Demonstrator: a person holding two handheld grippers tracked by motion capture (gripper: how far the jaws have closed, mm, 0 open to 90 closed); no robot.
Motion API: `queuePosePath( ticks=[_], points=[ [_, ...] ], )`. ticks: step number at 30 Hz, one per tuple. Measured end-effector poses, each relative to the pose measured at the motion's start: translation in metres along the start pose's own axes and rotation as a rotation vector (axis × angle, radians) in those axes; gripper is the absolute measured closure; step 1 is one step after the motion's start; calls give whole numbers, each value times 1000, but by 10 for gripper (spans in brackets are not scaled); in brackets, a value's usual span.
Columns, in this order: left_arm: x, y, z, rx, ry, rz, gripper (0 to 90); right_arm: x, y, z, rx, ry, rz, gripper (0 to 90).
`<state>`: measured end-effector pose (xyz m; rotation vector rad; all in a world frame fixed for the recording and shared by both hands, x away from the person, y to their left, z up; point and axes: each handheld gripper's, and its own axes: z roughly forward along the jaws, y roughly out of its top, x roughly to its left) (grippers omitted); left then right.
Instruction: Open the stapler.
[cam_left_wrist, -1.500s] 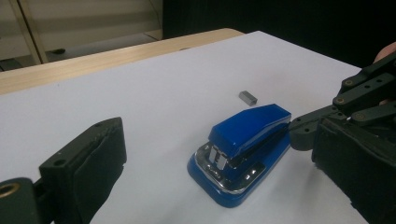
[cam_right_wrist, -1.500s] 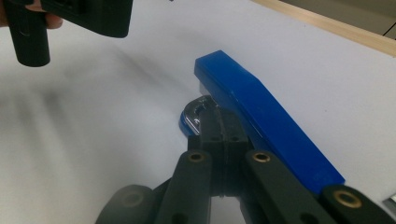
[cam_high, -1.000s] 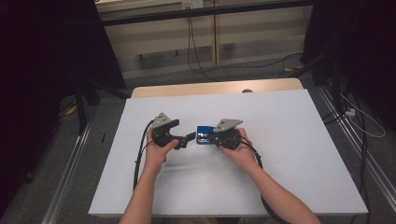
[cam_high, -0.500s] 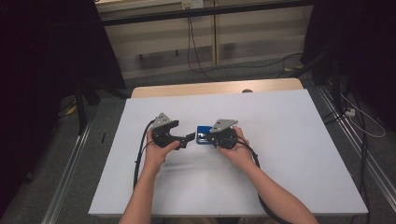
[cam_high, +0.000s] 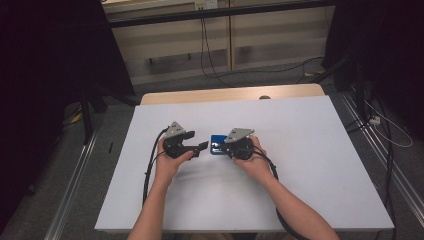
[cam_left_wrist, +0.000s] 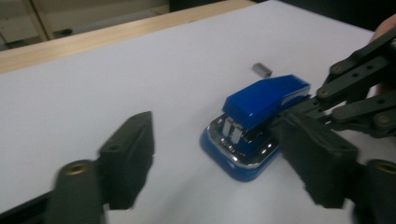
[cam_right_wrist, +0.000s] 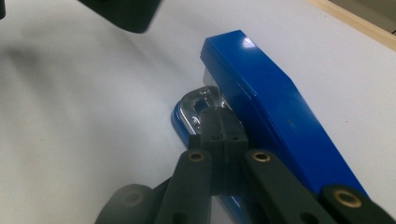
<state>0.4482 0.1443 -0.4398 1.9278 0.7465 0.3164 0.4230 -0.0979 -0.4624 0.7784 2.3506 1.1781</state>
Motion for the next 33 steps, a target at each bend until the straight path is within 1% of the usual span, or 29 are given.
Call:
queuePosePath(
  ticks=[1,2,3,4,5,6,7,8,9,10,11,12,13,14,15,16,17,19,23,27,28,30,31,33],
  points=[
    [0,0,0,0,0,0,356,0,0,0,0,0,1,900],
    [0,-2,2,19,-24,-6,390,0,0,0,1,0,0,900],
    [0,-2,2,19,-24,-6,458,0,0,0,1,0,-1,900],
    [-1,-3,4,37,-33,-3,502,0,0,0,2,1,-2,900],
    [-1,-3,5,40,-42,-5,531,0,0,0,2,1,-3,900],
    [-1,-3,5,40,-42,-5,585,0,0,0,2,1,-3,900],
    [-1,-3,7,64,-46,-3,623,0,0,0,3,1,-4,900],
    [-2,-4,8,66,-53,-11,666,0,0,0,3,1,-4,900],
    [-2,-4,8,66,-53,-11,708,0,0,0,3,1,-4,900],
    [-2,-5,10,69,-67,-16,738,0,0,0,3,1,-3,900],
    [-2,-5,11,80,-62,-4,772,0,0,0,4,0,-4,900],
    [-2,-5,12,90,-65,-7,791,0,0,0,4,-2,-6,900],
    [-2,-6,13,91,-66,0,810,0,0,0,4,-2,-5,900],
    [-2,-6,14,96,-74,0,827,0,0,0,4,-1,-6,900],
    [-2,-6,14,96,-74,0,842,0,0,0,1,-1,-5,900],
    [-4,-5,16,103,-77,10,853,0,0,0,1,1,-2,900],
    [-4,-5,17,109,-81,10,869,0,0,0,1,0,-1,900],
    [-5,-4,19,112,-77,12,896,0,0,0,1,0,0,900],
    [-5,-6,22,139,-77,21,900,0,0,0,2,0,1,900],
    [-4,-6,23,144,-72,16,900,0,-1,0,0,0,2,900],
    [-4,-6,24,138,-72,11,900,0,-1,0,0,0,1,900],
    [-4,-6,25,136,-74,12,900,0,-1,0,1,1,1,900],
    [-4,-5,26,150,-71,23,900,0,0,0,2,2,1,900],
    [-4,-5,28,148,-77,18,900,0,-1,-1,1,2,2,900]
  ],
)
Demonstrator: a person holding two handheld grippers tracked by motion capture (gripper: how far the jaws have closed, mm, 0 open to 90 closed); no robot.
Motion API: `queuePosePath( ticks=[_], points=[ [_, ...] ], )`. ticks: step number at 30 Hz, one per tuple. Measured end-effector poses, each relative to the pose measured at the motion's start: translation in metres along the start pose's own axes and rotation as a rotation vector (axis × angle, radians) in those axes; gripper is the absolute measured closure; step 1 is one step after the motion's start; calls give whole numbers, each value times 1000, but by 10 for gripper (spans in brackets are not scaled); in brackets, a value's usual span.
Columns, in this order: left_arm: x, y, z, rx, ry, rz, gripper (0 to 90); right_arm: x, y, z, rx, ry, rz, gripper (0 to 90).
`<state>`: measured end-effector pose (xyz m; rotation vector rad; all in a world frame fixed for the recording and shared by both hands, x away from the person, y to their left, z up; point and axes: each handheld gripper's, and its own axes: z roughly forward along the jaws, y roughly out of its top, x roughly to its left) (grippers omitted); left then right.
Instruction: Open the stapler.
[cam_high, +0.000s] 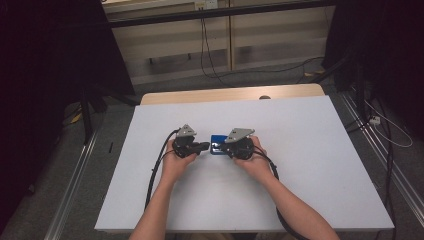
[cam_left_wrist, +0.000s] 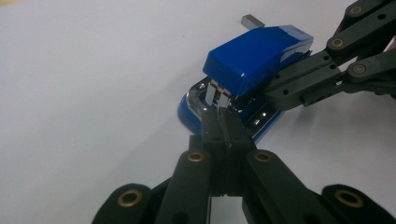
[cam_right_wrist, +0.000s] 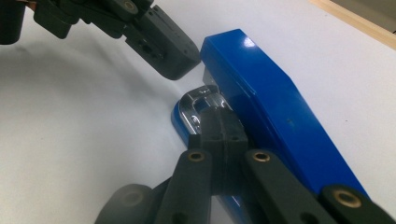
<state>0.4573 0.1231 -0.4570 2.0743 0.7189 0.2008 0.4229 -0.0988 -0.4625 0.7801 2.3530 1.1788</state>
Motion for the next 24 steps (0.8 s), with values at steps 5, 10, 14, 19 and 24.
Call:
queuePosePath(
  ticks=[5,10,14,19,24],
  points=[
    [0,1,2,9,1,10,900,0,0,0,0,3,6,900],
    [0,0,2,13,-1,7,900,-1,0,-1,3,1,7,900],
    [-1,2,3,13,0,16,900,-1,-1,-1,-1,2,11,900],
    [0,2,3,9,1,16,900,-1,-1,-1,-3,0,11,900],
    [1,3,2,3,0,20,900,-1,-1,-1,-4,3,13,900]
  ],
)
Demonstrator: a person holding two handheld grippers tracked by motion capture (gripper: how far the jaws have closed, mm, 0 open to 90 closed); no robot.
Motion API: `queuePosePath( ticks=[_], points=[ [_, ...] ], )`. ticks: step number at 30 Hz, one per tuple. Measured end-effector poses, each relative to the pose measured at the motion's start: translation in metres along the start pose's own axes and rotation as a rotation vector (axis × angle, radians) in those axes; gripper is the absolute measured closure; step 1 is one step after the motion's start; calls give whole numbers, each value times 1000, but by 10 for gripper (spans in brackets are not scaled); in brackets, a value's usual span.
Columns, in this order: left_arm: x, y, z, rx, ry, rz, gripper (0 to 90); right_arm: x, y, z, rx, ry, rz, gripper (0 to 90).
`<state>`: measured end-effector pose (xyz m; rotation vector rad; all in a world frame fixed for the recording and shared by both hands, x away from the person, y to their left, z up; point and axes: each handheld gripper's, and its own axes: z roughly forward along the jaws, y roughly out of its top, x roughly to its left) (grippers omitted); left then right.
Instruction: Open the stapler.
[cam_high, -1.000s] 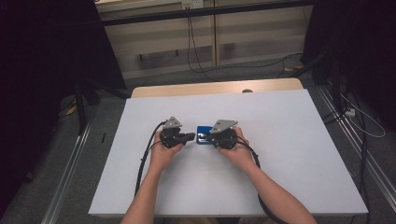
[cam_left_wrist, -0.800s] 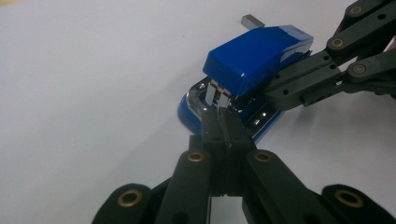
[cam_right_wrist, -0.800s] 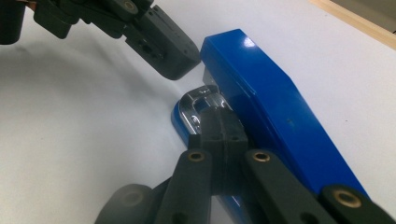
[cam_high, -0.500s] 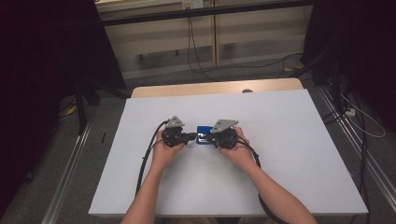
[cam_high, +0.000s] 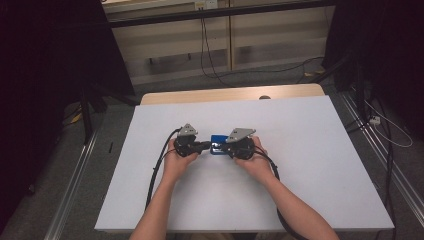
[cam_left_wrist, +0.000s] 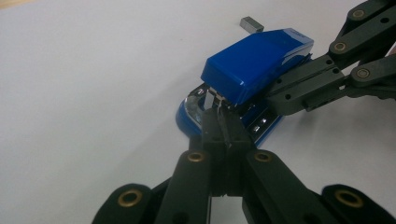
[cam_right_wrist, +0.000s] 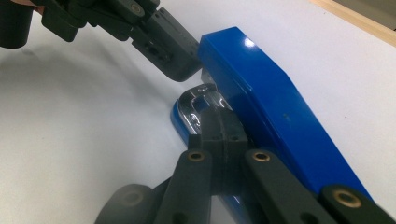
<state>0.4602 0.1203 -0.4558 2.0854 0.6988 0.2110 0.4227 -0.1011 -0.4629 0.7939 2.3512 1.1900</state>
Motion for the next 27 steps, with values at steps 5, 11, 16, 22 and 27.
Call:
queuePosePath(
  ticks=[5,11,16,22,27],
  points=[
    [0,3,-1,-5,-4,-3,900,0,0,0,1,-2,-1,900],
    [0,4,-1,-4,-5,8,900,0,0,0,0,1,5,900],
    [0,4,-1,-28,-16,-11,900,0,0,0,-2,3,10,900],
    [1,8,-4,-48,-23,-8,900,-1,0,0,1,4,11,900],
    [-1,16,-8,-92,-49,-26,900,-1,0,0,2,4,12,900]
  ],
)
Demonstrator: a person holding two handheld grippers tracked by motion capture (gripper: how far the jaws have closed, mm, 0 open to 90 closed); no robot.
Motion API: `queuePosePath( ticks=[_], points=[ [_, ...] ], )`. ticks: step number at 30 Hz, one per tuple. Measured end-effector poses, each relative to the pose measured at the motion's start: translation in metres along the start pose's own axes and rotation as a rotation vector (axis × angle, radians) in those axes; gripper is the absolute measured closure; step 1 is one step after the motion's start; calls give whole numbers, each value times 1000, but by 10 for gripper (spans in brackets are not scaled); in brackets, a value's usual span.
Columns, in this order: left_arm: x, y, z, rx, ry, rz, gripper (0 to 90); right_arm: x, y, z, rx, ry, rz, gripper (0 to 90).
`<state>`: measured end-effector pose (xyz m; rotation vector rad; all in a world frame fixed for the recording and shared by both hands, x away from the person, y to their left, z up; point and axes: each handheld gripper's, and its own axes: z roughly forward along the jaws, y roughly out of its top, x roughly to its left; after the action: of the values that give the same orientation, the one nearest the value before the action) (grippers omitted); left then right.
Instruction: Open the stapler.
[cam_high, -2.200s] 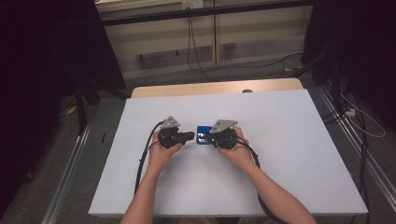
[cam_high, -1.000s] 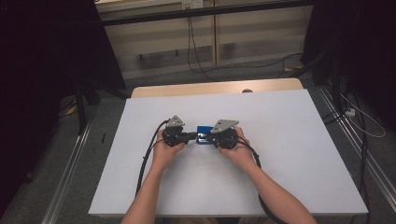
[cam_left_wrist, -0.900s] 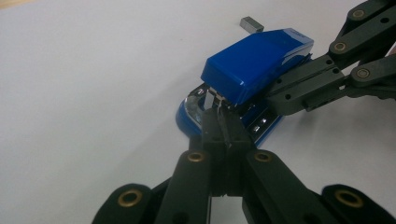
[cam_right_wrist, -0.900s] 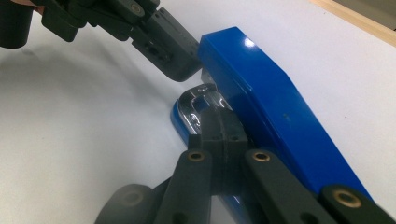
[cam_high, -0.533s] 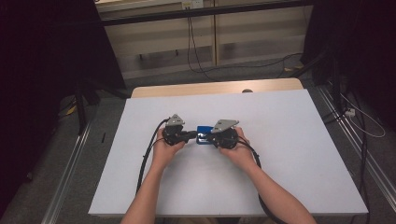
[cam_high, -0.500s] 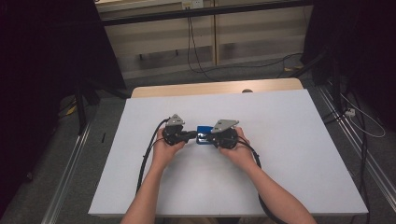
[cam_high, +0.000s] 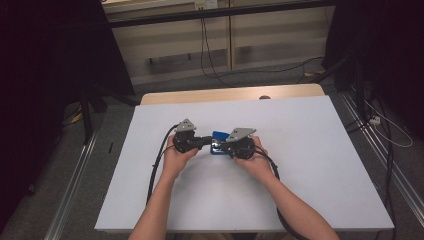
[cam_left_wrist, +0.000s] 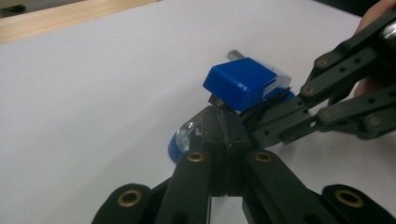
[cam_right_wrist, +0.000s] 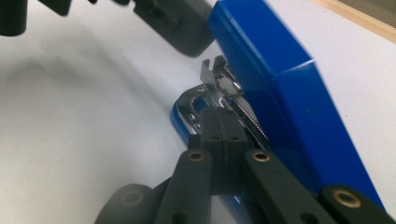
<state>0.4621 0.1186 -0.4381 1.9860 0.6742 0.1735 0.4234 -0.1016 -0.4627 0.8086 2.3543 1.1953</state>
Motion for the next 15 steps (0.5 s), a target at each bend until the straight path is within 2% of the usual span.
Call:
queuePosePath(
  ticks=[9,15],
  points=[
    [2,1,0,-1,-8,1,900,-1,0,0,1,-9,1,900],
    [1,2,-1,-21,-16,-3,900,-1,-1,0,-4,-14,10,900]
  ],
)
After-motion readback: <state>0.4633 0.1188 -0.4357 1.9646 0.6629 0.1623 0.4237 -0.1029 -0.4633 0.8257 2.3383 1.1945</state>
